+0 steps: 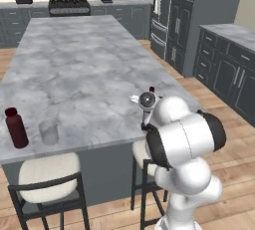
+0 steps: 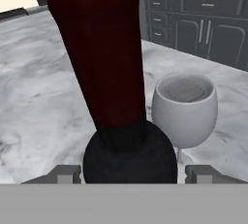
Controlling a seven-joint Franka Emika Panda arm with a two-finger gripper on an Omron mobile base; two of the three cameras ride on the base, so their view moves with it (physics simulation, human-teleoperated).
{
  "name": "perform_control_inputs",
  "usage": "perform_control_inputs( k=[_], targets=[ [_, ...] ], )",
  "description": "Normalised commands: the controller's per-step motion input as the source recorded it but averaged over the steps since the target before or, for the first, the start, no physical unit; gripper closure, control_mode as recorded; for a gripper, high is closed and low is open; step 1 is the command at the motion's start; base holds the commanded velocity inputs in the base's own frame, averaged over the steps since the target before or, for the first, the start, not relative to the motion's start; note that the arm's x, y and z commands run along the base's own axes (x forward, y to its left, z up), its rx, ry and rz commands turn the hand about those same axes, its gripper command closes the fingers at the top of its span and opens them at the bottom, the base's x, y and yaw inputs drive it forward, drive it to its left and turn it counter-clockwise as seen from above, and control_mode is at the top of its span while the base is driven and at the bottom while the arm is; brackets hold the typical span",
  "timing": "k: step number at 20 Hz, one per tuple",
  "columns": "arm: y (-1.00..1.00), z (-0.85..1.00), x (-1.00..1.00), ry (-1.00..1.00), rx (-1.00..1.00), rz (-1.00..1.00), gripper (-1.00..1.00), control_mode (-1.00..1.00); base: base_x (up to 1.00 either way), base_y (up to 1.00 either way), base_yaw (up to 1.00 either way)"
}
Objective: There is a wine glass and glass cup on the dining counter. Place the wine bottle next to the wine glass and the juice bottle next to the glass cup.
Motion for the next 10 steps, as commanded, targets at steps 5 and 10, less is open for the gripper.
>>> perform_control_inputs(
  k=[5, 10],
  targets=[
    [0.07, -0.3, 0.06, -0.01, -0.02, -0.09, 1.0, -1.0, 0.0, 0.0, 0.0],
    [0.02, -0.28, 0.12, -0.01, -0.02, -0.11, 1.0, -1.0, 0.0, 0.0, 0.0]
  ],
)
